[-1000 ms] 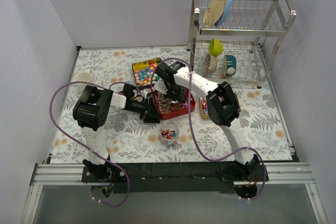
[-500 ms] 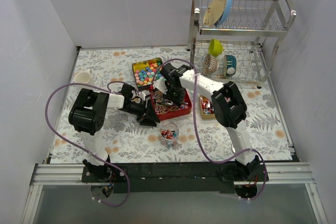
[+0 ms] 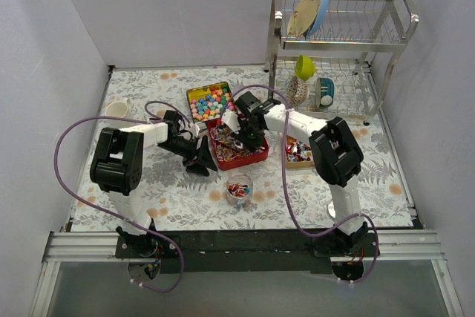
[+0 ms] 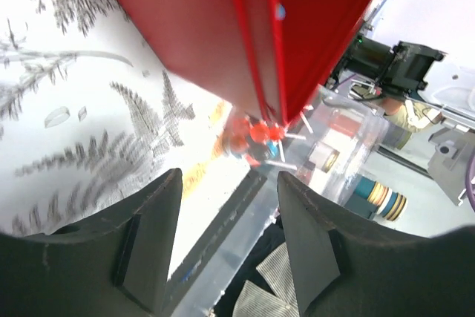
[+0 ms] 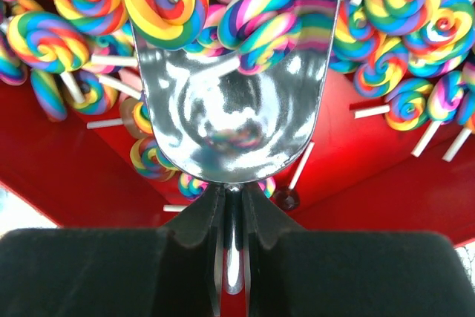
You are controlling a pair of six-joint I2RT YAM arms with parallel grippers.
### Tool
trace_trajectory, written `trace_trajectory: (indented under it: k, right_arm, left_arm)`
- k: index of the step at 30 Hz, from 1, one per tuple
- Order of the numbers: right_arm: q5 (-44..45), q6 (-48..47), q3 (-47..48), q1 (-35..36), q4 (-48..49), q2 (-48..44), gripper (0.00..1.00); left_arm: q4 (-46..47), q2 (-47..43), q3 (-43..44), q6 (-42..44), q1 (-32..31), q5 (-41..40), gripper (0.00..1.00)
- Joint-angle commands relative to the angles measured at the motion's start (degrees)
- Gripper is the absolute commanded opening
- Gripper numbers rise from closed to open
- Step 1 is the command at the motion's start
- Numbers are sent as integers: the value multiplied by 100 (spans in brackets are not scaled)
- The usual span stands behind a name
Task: Pack the candies
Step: Scoop the fake candies from the storage box, then place the fake candies in the packing bottle.
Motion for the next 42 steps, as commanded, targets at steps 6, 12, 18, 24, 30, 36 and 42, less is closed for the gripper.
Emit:
trace_trajectory:
  k: [6,12,18,24,30,36,42]
  right_arm:
    - [-293,193,-596,-98,551,-643,1]
    - [-450,237,-868,-256,1112,-1187,1]
    - [-767,158,-1598,-335,1693,-2023,1]
    - [-925,-298,-1695,-362,1185,-2515,1]
    - [-1031,-1491,-1599,-362,-264,-3007,1]
    - [-478,-2311,-1458,-353,-1311,-3394,1]
    - [181,-3163,-1238,-37,-2015,-3509,1]
  left_arm:
    - [-804,-341,622,476,351,399,56]
    - [-1050,-368,842,713,500,487,56]
    - [-1138,-368,1026,854,667,496,56]
    - [-866,-394,1097,819,694,382,58]
    - [-611,-464,1062,714,694,31,58]
    - [-567,-701,886,740,720,-146,58]
    - [-260,-930,518,608,843,-383,58]
